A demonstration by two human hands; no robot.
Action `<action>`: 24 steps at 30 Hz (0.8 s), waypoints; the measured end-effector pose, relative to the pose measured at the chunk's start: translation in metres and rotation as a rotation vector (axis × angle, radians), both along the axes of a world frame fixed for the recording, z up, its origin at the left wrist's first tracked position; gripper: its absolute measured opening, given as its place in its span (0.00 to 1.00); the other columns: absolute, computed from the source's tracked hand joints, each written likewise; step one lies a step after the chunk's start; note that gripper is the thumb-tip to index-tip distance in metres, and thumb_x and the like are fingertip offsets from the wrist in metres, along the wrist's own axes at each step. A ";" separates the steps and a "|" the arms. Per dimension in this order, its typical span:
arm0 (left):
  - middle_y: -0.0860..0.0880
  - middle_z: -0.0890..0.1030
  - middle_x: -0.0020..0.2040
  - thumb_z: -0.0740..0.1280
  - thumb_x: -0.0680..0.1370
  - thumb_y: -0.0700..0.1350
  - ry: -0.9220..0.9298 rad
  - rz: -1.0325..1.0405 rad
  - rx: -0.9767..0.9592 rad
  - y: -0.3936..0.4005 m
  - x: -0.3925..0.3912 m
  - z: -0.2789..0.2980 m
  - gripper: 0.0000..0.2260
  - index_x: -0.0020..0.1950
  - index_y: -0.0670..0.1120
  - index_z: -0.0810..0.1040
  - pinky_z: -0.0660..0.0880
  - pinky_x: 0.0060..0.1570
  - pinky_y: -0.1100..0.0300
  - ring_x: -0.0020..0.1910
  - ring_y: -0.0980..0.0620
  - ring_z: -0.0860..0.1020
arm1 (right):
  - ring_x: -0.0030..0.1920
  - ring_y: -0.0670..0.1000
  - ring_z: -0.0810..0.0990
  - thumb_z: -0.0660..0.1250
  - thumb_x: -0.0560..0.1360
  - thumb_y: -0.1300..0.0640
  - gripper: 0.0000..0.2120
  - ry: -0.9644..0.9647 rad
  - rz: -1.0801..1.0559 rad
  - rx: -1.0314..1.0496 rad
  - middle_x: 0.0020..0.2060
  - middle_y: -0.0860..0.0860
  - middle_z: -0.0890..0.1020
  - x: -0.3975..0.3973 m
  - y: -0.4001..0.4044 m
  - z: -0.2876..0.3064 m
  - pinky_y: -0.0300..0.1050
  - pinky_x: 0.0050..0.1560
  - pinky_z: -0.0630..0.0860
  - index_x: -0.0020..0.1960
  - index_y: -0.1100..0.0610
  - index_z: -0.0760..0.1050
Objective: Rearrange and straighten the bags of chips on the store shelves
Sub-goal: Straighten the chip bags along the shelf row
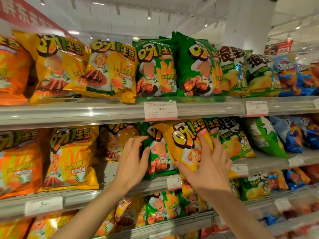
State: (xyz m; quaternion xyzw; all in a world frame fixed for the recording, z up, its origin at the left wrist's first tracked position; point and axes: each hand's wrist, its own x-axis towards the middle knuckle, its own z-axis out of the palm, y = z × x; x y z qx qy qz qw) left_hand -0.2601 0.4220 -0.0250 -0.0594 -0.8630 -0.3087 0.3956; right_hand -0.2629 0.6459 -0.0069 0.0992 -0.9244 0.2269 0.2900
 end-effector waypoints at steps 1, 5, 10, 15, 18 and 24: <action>0.49 0.75 0.62 0.64 0.82 0.44 -0.005 0.033 -0.022 -0.007 0.006 0.001 0.15 0.68 0.46 0.74 0.72 0.62 0.51 0.63 0.49 0.74 | 0.75 0.57 0.50 0.62 0.68 0.25 0.49 0.006 0.010 0.023 0.77 0.56 0.52 0.003 -0.008 0.000 0.60 0.72 0.51 0.79 0.46 0.47; 0.45 0.76 0.61 0.63 0.79 0.50 0.030 0.227 -0.274 -0.049 0.035 0.007 0.18 0.66 0.44 0.76 0.72 0.58 0.49 0.62 0.45 0.73 | 0.76 0.60 0.49 0.60 0.70 0.26 0.49 0.051 0.037 0.105 0.78 0.57 0.47 0.017 -0.045 0.004 0.61 0.72 0.47 0.80 0.48 0.45; 0.38 0.74 0.62 0.59 0.78 0.57 -0.061 0.566 -0.467 -0.119 0.071 0.009 0.24 0.67 0.44 0.77 0.67 0.61 0.40 0.63 0.36 0.70 | 0.76 0.62 0.51 0.61 0.71 0.29 0.47 0.118 0.130 0.179 0.78 0.59 0.49 0.037 -0.100 0.013 0.63 0.72 0.51 0.80 0.52 0.48; 0.36 0.74 0.69 0.52 0.78 0.67 -0.233 0.614 -0.398 -0.158 0.091 0.002 0.33 0.72 0.46 0.74 0.64 0.68 0.40 0.70 0.35 0.69 | 0.76 0.60 0.50 0.57 0.72 0.28 0.45 0.112 0.269 0.156 0.78 0.57 0.49 0.045 -0.160 0.011 0.62 0.72 0.48 0.79 0.50 0.46; 0.38 0.73 0.71 0.49 0.79 0.68 -0.253 0.602 -0.344 -0.165 0.091 0.000 0.34 0.74 0.46 0.72 0.64 0.70 0.41 0.72 0.37 0.69 | 0.76 0.60 0.52 0.56 0.71 0.27 0.45 0.067 0.327 0.085 0.77 0.57 0.53 0.042 -0.193 0.007 0.60 0.72 0.54 0.79 0.50 0.48; 0.39 0.73 0.71 0.48 0.80 0.67 -0.249 0.584 -0.333 -0.171 0.090 0.001 0.33 0.73 0.46 0.72 0.64 0.71 0.43 0.71 0.37 0.69 | 0.71 0.62 0.61 0.51 0.73 0.26 0.43 -0.058 0.325 0.066 0.73 0.59 0.59 0.012 -0.212 -0.011 0.57 0.67 0.66 0.77 0.52 0.48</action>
